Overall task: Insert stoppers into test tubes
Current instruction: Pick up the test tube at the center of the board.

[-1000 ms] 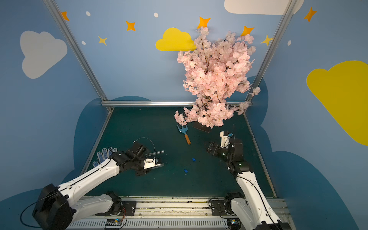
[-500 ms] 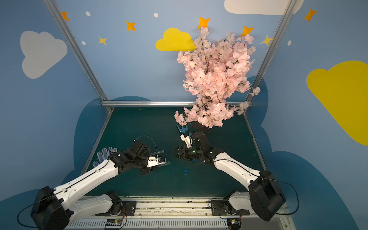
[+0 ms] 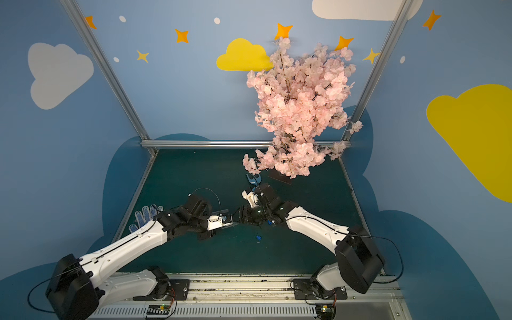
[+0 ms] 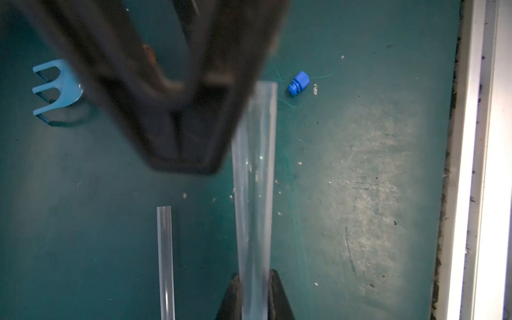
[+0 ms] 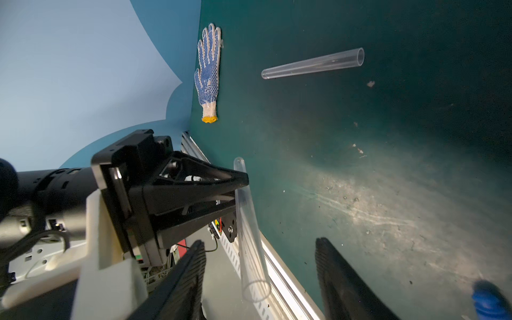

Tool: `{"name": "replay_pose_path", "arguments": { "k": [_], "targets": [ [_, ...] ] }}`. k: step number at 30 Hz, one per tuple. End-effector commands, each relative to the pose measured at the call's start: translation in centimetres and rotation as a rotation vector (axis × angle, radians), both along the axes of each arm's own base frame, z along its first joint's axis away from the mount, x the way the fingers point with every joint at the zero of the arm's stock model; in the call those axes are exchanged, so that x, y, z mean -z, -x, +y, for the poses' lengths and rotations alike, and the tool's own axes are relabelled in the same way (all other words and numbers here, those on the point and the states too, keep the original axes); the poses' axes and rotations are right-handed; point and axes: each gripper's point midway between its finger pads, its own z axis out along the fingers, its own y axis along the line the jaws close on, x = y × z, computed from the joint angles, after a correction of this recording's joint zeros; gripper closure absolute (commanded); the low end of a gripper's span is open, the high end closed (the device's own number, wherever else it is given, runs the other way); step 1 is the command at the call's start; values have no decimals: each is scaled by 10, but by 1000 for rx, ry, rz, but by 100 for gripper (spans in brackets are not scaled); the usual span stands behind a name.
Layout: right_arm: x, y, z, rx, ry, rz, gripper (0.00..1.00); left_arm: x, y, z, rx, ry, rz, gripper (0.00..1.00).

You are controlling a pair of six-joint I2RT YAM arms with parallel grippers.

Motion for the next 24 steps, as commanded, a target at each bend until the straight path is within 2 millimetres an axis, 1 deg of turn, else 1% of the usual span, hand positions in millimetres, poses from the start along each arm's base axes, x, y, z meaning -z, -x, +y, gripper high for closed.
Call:
{"name": "replay_pose_path", "arguments": {
  "k": [1, 3, 9, 10, 11, 12, 18, 20, 23, 24],
  "targets": [
    [-3, 2, 7, -9, -8, 9, 41, -3, -8, -2, -23, -3, -29, 94],
    [-2, 1, 9, -9, -14, 16, 45, -1, -10, -1, -30, -7, -41, 94],
    [5, -1, 13, -8, -3, 22, 52, 5, -11, 0, -30, -30, -50, 93],
    [4, -2, 13, -5, -5, 20, 53, 5, -11, 0, -30, -33, -50, 93],
    [4, -3, 14, -4, -6, 22, 56, 5, -11, 0, -28, -33, -52, 93],
    [5, -3, 15, -3, -7, 23, 58, 5, -11, -1, -27, -32, -52, 93],
    [0, -7, 18, 3, -28, 14, 61, 5, -9, -2, -19, -28, -52, 93],
    [-1, -8, 20, 4, -36, 16, 67, 4, -8, -2, -15, -23, -51, 93],
    [-2, -7, 22, -1, -48, 20, 69, 4, -7, -3, -9, -17, -51, 93],
    [-2, -8, 23, -2, -52, 20, 73, 4, -7, -4, -6, -16, -51, 93]
  ]
}}
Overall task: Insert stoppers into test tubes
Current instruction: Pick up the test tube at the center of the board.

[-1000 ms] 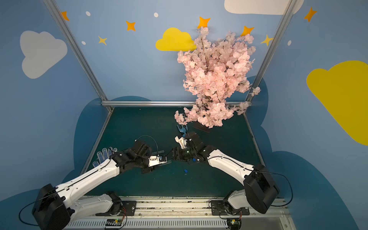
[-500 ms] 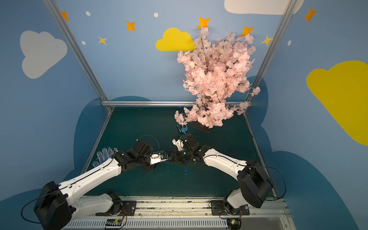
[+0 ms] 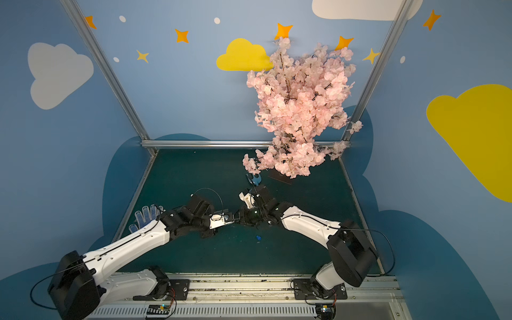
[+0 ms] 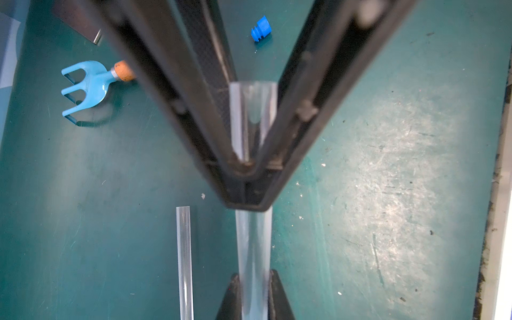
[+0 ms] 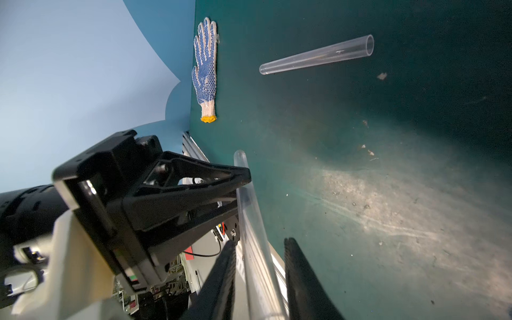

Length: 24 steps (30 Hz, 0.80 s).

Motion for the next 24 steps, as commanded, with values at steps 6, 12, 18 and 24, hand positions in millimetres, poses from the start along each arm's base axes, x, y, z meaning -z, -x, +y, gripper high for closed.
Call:
{"name": "replay_pose_path", "arguments": {
  "k": [6, 12, 18, 24],
  "targets": [
    [-14, -5, 12, -12, -57, -15, 84, 0, 6, -2, 18, 13, 7, 93],
    [-16, -2, 13, -26, -72, -10, 98, -3, 4, -1, 12, 17, -19, 77],
    [-24, 3, 13, -47, -108, -4, 100, -4, 4, 2, 6, 50, -75, 62],
    [-29, 7, 15, -65, -154, 16, 100, -2, 7, 3, 9, 53, -73, 64]
  ]
}}
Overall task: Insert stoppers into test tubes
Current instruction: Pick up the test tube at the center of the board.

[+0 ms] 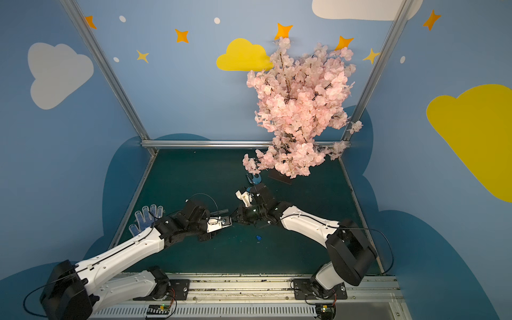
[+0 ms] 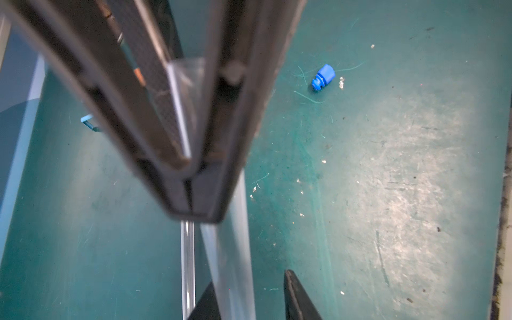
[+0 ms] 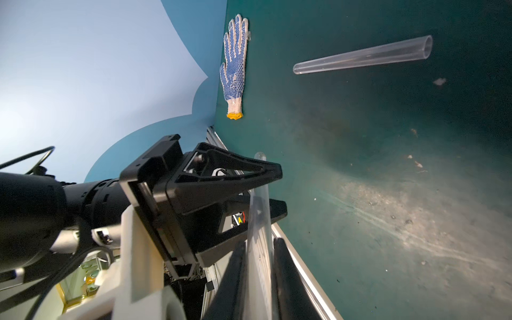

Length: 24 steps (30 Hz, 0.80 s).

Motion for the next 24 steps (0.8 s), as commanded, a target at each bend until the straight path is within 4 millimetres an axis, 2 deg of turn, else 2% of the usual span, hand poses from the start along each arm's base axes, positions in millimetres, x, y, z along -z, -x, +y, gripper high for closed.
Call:
{"name": "replay_pose_path", "arguments": {
  "k": [1, 6, 14, 20, 24],
  "targets": [
    [-10, 4, 2, -21, -53, 1, 100, -3, 1, -3, 8, 22, -12, 66],
    [-6, 3, 0, -11, -57, 19, 100, -6, 1, -3, 11, 36, -22, 74],
    [-4, 1, -4, -4, -67, 33, 100, -12, 4, -2, 21, 53, -47, 78],
    [-11, 3, 0, -24, -94, 32, 100, -6, 4, -2, 24, 36, -32, 75],
    [-9, 3, 0, -23, -91, 39, 100, -7, 4, -4, 29, 41, -30, 81]
  ]
}}
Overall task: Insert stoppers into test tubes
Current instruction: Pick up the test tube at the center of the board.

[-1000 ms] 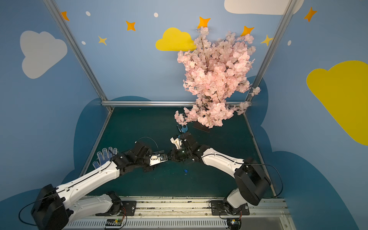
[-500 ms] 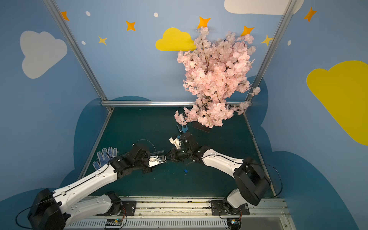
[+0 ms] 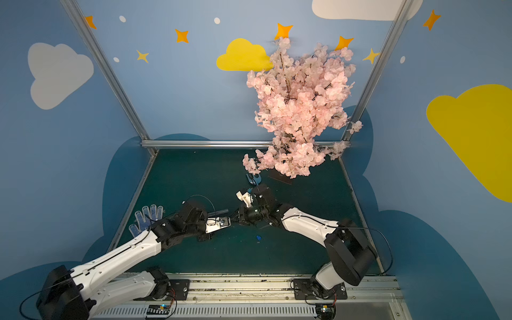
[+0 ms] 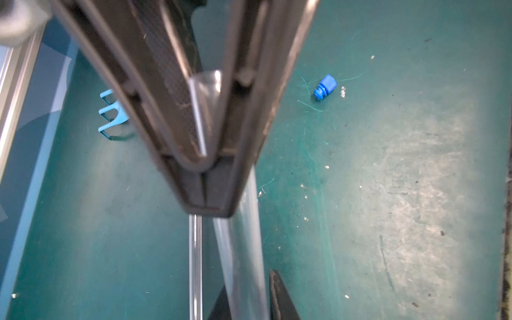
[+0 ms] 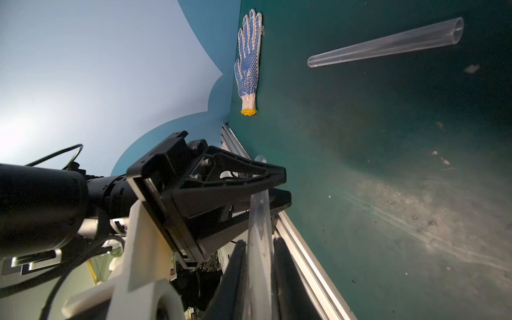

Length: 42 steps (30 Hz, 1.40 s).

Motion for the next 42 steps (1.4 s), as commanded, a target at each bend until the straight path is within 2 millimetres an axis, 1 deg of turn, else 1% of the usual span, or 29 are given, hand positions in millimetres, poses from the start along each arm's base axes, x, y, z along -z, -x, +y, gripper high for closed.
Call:
{"name": "replay_pose_path", "arguments": {
  "k": [1, 5, 10, 12, 13, 15, 16, 17, 18, 21, 23, 25, 27, 30, 33, 37, 42],
  "targets": [
    [-7, 0, 1, -10, -30, -12, 100, -1, 3, -4, 23, 13, 8, 82],
    [-4, -1, 1, -5, -26, -4, 100, -3, 3, -4, 25, 13, 5, 85],
    [-3, -1, 2, -6, -28, -1, 99, -3, 4, -4, 32, 11, 4, 93],
    [-4, -2, 1, -3, -30, -4, 81, -4, 4, -3, 33, 6, -2, 95],
    [-5, -3, 0, 2, -35, -10, 69, -4, 3, -3, 32, 3, -7, 96],
    [-10, -9, -7, 33, -52, -39, 51, -5, 2, -1, 31, -4, -12, 98],
    [-12, -12, -13, 61, -55, -60, 44, -5, 1, 0, 25, -10, -15, 98],
    [-14, -16, -19, 85, -55, -85, 40, -4, 1, 1, 22, -18, -15, 98],
    [-16, -20, -28, 115, -45, -118, 38, -3, 1, 3, 17, -30, -14, 98],
    [-12, -28, -60, 196, 52, -232, 38, 2, -1, 8, -2, -64, -1, 98],
    [-3, -30, -83, 227, 166, -332, 39, 6, -2, 12, -21, -87, 25, 98],
    [13, -28, -108, 240, 323, -428, 42, 10, -5, 17, -55, -112, 63, 98],
    [32, -25, -130, 222, 467, -480, 44, 15, -6, 21, -81, -135, 94, 98],
    [57, -15, -152, 165, 625, -512, 46, 21, -6, 28, -104, -154, 132, 98],
    [71, -4, -156, 98, 678, -525, 48, 27, -6, 35, -127, -165, 173, 98],
    [86, 5, -149, -19, 737, -578, 50, 33, -5, 44, -153, -183, 215, 98],
    [104, 12, -133, -141, 776, -560, 51, 36, -1, 45, -143, -189, 245, 98]
  ]
}}
